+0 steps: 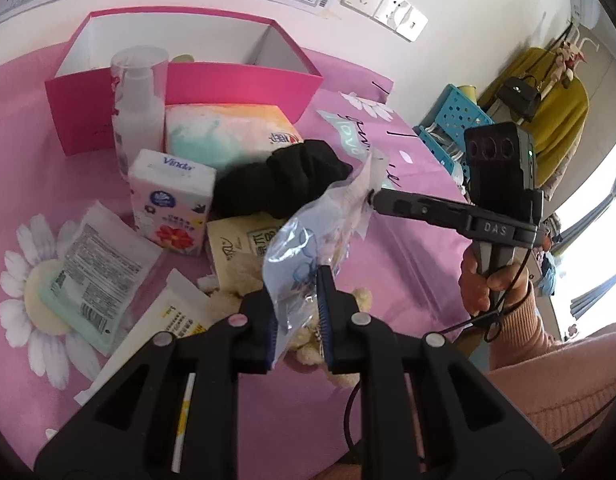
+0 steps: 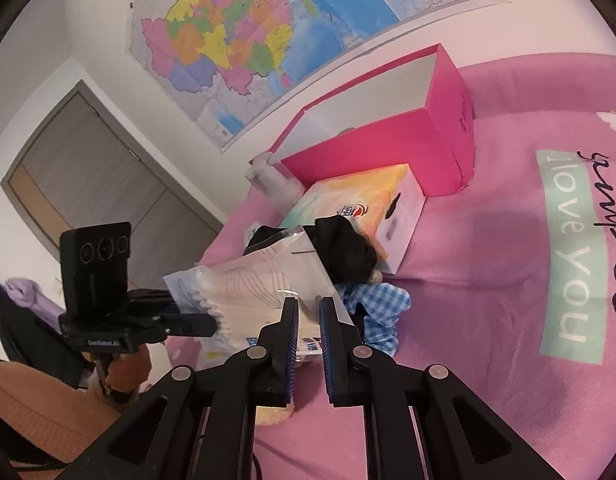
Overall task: Organize soft objects
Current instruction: 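Carry the cotton-swab bag into the pink box and open the right gripper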
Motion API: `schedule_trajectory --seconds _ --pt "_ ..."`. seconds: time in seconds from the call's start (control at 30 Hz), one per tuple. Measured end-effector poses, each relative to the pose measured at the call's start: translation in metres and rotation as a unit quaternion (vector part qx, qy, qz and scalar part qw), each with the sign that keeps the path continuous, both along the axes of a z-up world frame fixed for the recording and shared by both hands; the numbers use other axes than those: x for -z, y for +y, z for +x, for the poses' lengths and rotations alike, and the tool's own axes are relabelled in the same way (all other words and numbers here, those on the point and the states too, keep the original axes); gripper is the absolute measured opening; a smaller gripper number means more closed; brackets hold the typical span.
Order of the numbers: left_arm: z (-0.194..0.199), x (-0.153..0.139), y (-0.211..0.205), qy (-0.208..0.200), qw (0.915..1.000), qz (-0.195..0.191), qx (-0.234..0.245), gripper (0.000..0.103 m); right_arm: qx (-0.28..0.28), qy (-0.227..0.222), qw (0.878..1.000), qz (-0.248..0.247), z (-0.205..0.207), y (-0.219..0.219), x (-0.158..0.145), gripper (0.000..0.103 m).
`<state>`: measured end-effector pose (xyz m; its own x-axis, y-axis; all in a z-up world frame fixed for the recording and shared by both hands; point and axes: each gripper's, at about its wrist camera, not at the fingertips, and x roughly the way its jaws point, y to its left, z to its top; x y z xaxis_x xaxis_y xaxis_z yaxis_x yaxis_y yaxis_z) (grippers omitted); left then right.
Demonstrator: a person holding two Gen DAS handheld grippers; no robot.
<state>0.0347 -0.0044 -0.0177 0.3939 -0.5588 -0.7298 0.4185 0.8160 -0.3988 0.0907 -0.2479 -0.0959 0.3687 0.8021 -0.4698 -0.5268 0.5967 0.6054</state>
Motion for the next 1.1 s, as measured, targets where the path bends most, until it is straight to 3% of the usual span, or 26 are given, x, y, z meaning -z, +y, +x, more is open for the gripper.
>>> schedule_trajectory --seconds 0.27,0.57,0.87,1.1 --pt "0.012 -0.014 0.001 -0.018 0.9998 -0.005 0.0 0.02 0.009 -0.011 1.0 0.014 0.0 -0.006 -0.01 0.01" --pt "0.04 -0.062 -0.005 -0.07 0.9974 0.016 0.002 0.02 0.019 -0.046 0.998 0.041 0.013 -0.012 -0.045 0.01" --pt "0.112 -0.109 -0.012 -0.115 0.9912 0.064 -0.017 0.023 0.045 -0.087 0.993 0.063 0.066 -0.01 -0.09 0.01" --pt "0.18 -0.108 -0.008 -0.103 0.9886 0.105 -0.033 0.026 0.064 -0.076 0.993 0.071 0.124 -0.002 -0.098 0.01"
